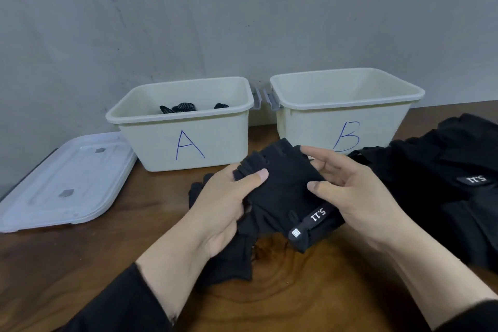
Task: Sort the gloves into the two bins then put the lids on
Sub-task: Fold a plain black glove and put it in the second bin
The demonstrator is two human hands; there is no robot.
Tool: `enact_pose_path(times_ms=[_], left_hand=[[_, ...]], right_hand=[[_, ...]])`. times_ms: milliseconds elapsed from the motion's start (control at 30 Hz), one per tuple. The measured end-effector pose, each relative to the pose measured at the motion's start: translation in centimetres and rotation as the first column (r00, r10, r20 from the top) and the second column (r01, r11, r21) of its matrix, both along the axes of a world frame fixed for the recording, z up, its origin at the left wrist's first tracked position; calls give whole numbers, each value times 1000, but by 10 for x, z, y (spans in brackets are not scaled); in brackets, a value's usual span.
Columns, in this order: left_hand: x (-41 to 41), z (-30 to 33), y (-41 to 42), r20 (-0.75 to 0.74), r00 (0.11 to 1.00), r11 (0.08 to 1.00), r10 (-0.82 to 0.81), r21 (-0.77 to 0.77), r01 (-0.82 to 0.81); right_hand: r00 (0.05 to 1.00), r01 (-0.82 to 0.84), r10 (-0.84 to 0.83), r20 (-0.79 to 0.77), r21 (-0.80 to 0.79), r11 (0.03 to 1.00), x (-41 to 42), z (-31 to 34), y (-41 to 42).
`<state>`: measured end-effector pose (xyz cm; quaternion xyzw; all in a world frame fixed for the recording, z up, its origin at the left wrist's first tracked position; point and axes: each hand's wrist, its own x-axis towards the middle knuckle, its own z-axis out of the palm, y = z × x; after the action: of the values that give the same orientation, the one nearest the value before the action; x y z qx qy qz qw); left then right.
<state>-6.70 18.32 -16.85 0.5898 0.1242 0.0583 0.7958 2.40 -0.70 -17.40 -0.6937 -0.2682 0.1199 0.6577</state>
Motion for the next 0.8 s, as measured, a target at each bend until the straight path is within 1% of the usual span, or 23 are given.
enact_pose_path(times_ms=[67,133,200,233,300,400,500,533,600,700,733,800], left_hand=[[2,2,2,49,996,997,70,-38,-68],[5,5,2,101,986,990,135,-61,-129],[7,9,2,146,973,983,179,-63,-171],[9,10,1,165,965,979,203,-58,-196],[12,13,0,198,950,971,241,-60,-233],[16,16,-1,229,941,968,251,-75,-240],[20,17,-1,234,934,962,270,-111,-250],[22,18,-1,237,929,958,284,-114,-263],[25,19,-1,241,920,951,309,-86,-297],[31,21,-3,249,914,947,320,-85,-309],[33,21,-4,249,919,952,307,-91,-293],[37,19,-5,244,934,965,262,-48,-258]], right_hand=[[998,0,-3,-64,-33,999,4,-1,-1],[982,-92,79,-171,-69,993,3,-2,-2],[956,-160,147,-255,-32,987,1,-3,-1],[950,-159,153,-272,1,987,0,-3,-1],[952,-100,118,-282,78,992,0,-3,1],[945,15,58,-321,220,975,0,1,3],[918,64,78,-389,338,939,-2,5,5],[906,49,108,-410,354,934,-3,5,5],[896,28,122,-428,329,944,-3,3,6],[906,119,17,-424,293,949,-4,4,4],[912,170,-36,-407,297,940,-3,9,2],[927,262,-154,-343,297,918,3,27,-5]])
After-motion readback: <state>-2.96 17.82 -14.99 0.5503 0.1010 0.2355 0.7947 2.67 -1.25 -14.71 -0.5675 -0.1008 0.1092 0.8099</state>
